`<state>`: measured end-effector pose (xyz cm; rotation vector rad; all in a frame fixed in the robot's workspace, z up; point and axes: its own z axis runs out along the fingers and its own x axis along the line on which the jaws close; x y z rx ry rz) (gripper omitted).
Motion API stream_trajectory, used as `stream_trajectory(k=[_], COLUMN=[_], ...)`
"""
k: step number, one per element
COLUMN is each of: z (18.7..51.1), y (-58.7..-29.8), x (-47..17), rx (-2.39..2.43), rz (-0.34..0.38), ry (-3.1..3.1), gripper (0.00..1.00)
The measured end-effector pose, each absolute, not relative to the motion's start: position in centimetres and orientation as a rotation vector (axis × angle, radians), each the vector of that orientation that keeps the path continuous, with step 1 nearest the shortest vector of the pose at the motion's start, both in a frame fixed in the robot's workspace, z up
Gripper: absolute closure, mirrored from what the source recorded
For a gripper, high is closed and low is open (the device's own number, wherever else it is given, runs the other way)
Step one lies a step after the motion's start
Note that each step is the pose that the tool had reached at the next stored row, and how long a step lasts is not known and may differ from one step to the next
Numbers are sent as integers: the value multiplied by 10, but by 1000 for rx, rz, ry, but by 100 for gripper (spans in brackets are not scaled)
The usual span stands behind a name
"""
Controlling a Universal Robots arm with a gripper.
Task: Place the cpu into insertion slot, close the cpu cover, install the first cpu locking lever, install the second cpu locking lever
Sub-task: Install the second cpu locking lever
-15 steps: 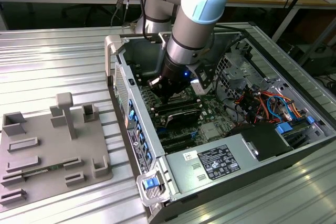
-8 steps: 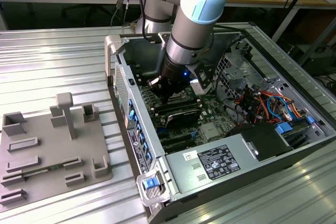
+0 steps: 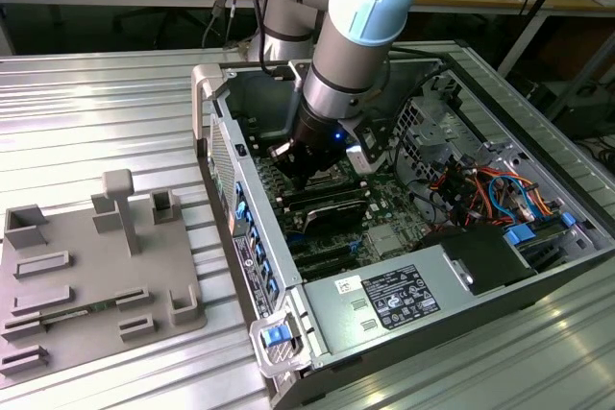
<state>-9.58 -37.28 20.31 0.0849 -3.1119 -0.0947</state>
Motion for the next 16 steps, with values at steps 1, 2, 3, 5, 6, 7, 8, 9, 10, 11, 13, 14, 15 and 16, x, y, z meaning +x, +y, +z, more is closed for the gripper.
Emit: stream_trajectory(k=[1,2,3,5,6,7,8,9,10,11,13,14,15,16], z=[203,203,202,202,201,201,201,201,200,200,200,200,200,200], y=[-373,-373,-373,-373,-373,-373,-373,-373,-373,-373,-373,-373,-372,-373], x=[-96,-96,-96,-96,-96,-96,-96,-96,-96,-96,-96,-96,-96,-96], rx=[85,85,85,85,85,85,85,85,85,85,85,84,84,84], rz=[-94,-94,-94,-94,-94,-94,-94,-93,-92,-92,-90,-86,-68,-56], ry=[-3112,-3111,-3111,-3111,-3111,-3111,-3111,-3111,-3111,-3112,-3112,-3112,-3112,-3112], gripper=[89,89,89,89,89,89,89,89,89,89,89,89,89,89])
